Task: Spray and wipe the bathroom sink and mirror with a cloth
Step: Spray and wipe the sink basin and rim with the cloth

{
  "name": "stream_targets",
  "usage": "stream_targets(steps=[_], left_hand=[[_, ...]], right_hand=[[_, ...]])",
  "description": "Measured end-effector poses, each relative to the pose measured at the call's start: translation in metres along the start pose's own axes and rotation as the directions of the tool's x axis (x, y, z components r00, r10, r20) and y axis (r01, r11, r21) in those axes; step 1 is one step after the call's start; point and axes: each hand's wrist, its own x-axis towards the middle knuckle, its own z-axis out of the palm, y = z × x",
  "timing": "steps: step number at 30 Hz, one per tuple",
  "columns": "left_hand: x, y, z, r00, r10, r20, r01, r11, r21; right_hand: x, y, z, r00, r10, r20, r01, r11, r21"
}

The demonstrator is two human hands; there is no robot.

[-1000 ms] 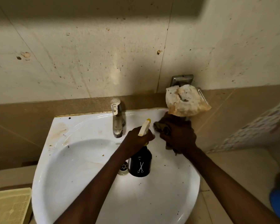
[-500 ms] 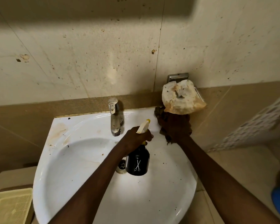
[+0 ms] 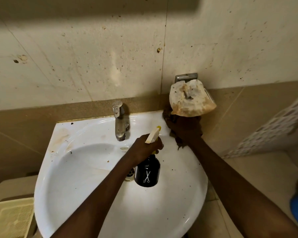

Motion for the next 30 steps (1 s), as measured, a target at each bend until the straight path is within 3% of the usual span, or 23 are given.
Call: stream_targets(steps=[2,4,7,9,12,14,16,17,19,21,23,25,27,29,30], left_hand=[[-0.003,-0.002,0.0,0.999,-0.025,0.034,0.025,1.0,-0.013],[-0.01,-0.003,0.006,0.996,-0.049,0.081,0.052,0.998,-0.041],[-0.017,-0.004,0.015,0.99,-0.039,0.134,0.045,0.998,-0.044],[-0.021,-0.004,0.019,0.988,-0.04,0.148,0.045,0.998,-0.033],[-0.022,-0.002,0.015,0.991,-0.066,0.12,0.067,0.998,-0.002],[-0.02,-0.002,0.01,0.996,-0.06,0.065,0.06,0.998,0.012],[-0.018,-0.003,0.012,0.998,-0.057,-0.019,0.058,0.998,0.005],[-0.019,-0.002,0.016,0.996,-0.063,-0.058,0.064,0.998,0.009],[-0.016,-0.001,0.024,0.993,-0.071,-0.095,0.069,0.997,-0.026],[-0.012,0.004,0.027,0.991,-0.086,-0.101,0.079,0.994,-0.077],[-0.003,0.014,0.024,0.991,-0.082,-0.104,0.075,0.995,-0.069],[0.005,0.024,0.024,0.992,-0.05,-0.12,0.048,0.999,-0.021],[0.006,0.029,0.022,0.992,-0.038,-0.123,0.041,0.999,0.026],[-0.002,0.021,0.018,0.993,-0.07,-0.091,0.073,0.997,0.027],[-0.008,0.014,0.016,0.994,-0.101,-0.051,0.101,0.995,-0.012]], right_hand=[[-0.007,0.014,0.0,0.981,-0.141,0.131,0.131,0.988,0.081],[-0.025,0.03,-0.002,0.95,-0.293,0.11,0.296,0.955,-0.008],[-0.034,0.019,-0.001,0.966,-0.144,-0.213,0.107,0.979,-0.176],[-0.023,-0.003,0.002,0.962,0.03,-0.271,-0.072,0.986,-0.148],[-0.012,-0.023,0.011,0.984,0.039,-0.176,-0.036,0.999,0.018],[-0.016,-0.021,0.008,0.995,-0.093,-0.023,0.095,0.988,0.118],[-0.023,-0.012,0.003,0.964,-0.234,0.124,0.216,0.966,0.143],[-0.03,-0.007,0.001,0.961,-0.258,0.104,0.249,0.964,0.092],[-0.039,0.005,0.003,0.957,-0.278,-0.081,0.268,0.956,-0.123],[-0.045,0.008,0.007,0.967,-0.182,-0.178,0.127,0.951,-0.282],[-0.037,0.006,0.006,0.959,-0.074,-0.272,-0.004,0.962,-0.275],[-0.027,0.001,-0.004,0.928,-0.053,-0.368,-0.029,0.976,-0.215],[-0.02,-0.003,-0.019,0.965,-0.034,-0.26,0.012,0.996,-0.089],[-0.023,0.006,-0.023,0.991,-0.137,0.002,0.137,0.99,0.022],[-0.029,0.014,-0.021,0.977,-0.209,0.041,0.208,0.977,0.035]])
